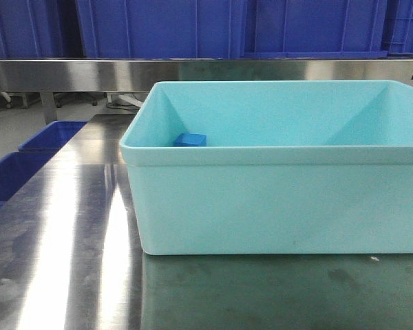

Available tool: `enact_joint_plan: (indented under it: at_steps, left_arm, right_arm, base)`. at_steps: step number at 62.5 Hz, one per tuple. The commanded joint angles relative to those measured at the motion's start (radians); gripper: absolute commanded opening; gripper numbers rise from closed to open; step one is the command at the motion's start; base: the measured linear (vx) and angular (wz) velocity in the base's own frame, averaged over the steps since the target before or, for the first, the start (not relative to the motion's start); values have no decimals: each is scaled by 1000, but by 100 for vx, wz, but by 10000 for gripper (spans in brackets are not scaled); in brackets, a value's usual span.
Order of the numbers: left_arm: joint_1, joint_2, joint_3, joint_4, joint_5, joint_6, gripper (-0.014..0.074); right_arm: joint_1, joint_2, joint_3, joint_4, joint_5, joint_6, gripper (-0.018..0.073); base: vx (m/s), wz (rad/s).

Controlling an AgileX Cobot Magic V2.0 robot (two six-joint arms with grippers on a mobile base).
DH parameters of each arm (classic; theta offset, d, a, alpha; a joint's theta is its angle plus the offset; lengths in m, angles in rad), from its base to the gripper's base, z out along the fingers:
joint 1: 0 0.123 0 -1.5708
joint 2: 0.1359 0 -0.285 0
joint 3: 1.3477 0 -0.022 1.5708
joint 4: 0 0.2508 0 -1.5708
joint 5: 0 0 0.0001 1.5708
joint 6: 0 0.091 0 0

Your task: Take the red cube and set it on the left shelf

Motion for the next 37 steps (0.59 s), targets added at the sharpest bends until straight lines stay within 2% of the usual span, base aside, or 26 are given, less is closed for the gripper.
enact_joint_plan:
  at_steps: [1, 25, 31, 37]
  left_arm:
    - [-6, -12, 24, -4, -88, -5, 101]
    - [-6, -12, 24, -4, -88, -5, 101]
    - [-6, -12, 24, -4, -88, -5, 102]
    - [-6, -12, 24, -4, -88, -5, 102]
  right_arm:
    - [1, 123, -169, -11, 73, -6, 46]
    - [286, 610, -597, 29, 431, -6, 54]
    - [333, 722, -666, 74, 451, -6, 122]
    - [380, 842, -718, 125, 458, -6, 243]
  base:
    - [0, 0]
    - [0, 0]
    - [0, 0]
    - [0, 0]
